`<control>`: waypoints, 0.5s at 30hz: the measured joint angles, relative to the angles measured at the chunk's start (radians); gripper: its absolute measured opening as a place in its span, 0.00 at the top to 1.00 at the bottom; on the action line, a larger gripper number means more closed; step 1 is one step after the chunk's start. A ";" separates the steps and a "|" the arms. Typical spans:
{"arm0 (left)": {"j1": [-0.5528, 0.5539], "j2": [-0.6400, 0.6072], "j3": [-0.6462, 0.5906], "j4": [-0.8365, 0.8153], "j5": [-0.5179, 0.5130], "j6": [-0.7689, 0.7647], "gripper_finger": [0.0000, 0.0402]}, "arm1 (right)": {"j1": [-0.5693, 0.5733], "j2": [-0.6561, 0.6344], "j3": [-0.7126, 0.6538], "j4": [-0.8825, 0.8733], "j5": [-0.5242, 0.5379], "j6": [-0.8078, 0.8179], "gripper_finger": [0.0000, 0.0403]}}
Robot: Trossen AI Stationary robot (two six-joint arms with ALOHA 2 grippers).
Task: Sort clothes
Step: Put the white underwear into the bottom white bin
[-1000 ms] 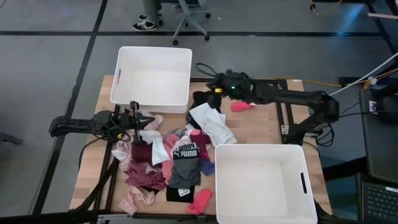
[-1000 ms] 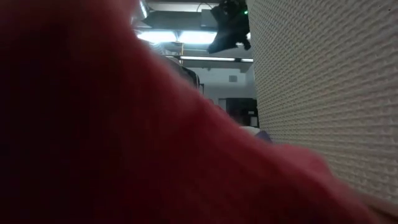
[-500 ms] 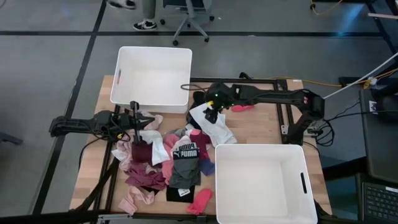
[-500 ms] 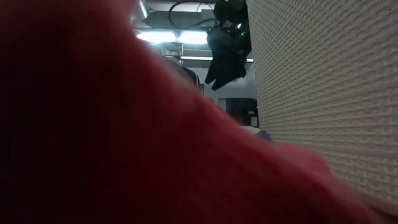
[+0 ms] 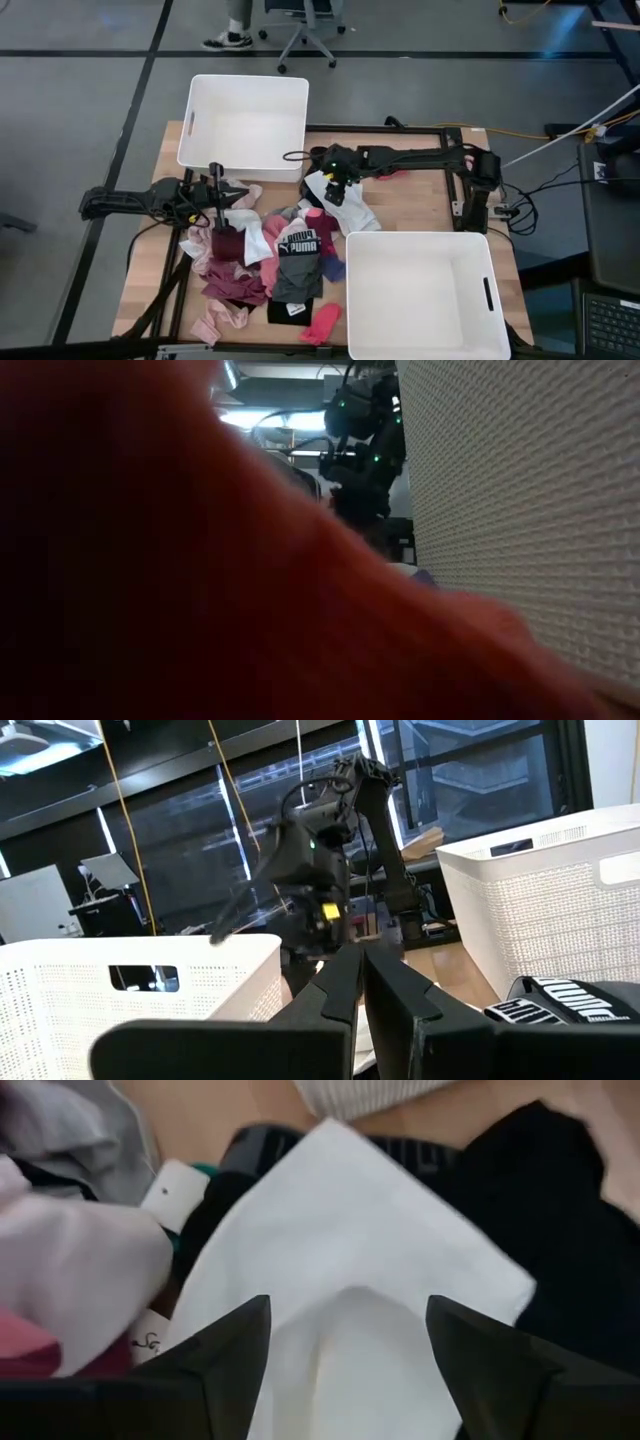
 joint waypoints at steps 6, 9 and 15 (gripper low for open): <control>0.000 0.000 0.000 0.000 0.000 0.000 0.97 | 0.000 0.048 0.000 0.008 0.000 -0.004 0.34; 0.000 0.000 0.000 0.000 0.000 0.000 0.97 | 0.000 0.066 0.000 0.017 0.004 -0.008 0.35; 0.000 0.000 -0.001 0.004 -0.001 -0.001 0.97 | 0.000 0.098 0.000 0.053 0.027 -0.031 0.47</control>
